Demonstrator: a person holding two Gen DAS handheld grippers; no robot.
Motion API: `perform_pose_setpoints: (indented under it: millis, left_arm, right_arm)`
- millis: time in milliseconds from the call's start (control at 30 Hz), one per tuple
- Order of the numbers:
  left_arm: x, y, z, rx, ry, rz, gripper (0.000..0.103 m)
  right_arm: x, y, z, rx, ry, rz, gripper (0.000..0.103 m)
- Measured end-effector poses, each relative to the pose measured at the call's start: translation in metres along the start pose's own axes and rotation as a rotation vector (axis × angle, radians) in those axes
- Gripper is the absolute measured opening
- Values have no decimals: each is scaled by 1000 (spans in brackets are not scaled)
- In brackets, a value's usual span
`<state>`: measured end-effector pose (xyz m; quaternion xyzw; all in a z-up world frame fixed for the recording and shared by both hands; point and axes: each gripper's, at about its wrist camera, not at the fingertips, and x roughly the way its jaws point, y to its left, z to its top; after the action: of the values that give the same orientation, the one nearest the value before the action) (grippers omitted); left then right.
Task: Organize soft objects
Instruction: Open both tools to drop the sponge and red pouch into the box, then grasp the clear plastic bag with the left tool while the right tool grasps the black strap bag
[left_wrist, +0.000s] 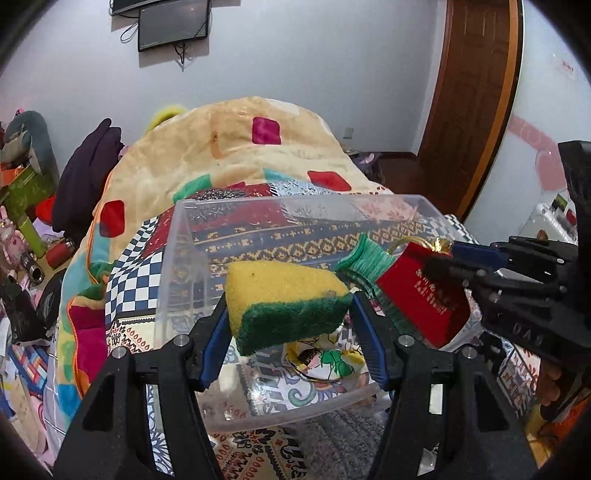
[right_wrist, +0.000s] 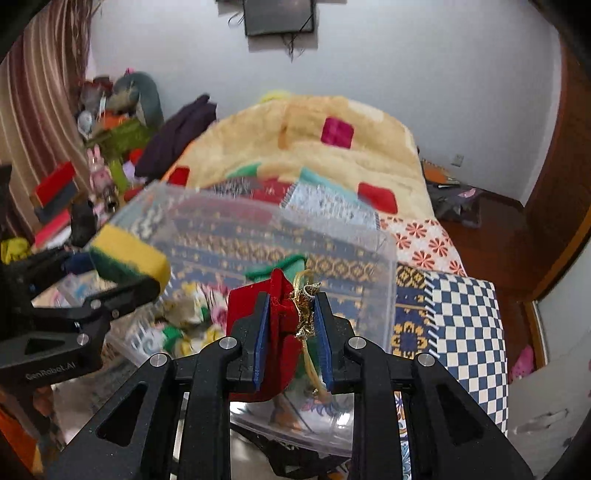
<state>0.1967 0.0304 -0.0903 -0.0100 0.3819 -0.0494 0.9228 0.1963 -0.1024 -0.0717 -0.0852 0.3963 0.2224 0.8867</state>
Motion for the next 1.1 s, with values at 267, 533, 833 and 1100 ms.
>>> perform_pose_setpoints:
  millis: [267, 533, 833, 1100]
  left_arm:
    - [-10, 1, -2, -17, -7, -9, 85]
    - [-47, 1, -5, -21, -79, -21, 91]
    - [-68, -8, -33, 4, -69, -47, 93]
    - [-54, -20, -71, 22, 10, -62, 93]
  right_arm:
    - [-4, 6, -5, -34, 36, 7, 53]
    - [-49, 3, -7, -15, -66, 41, 73]
    - [-77, 17, -34, -32, -90, 105, 80]
    - [-53, 32, -71, -22, 25, 174, 80]
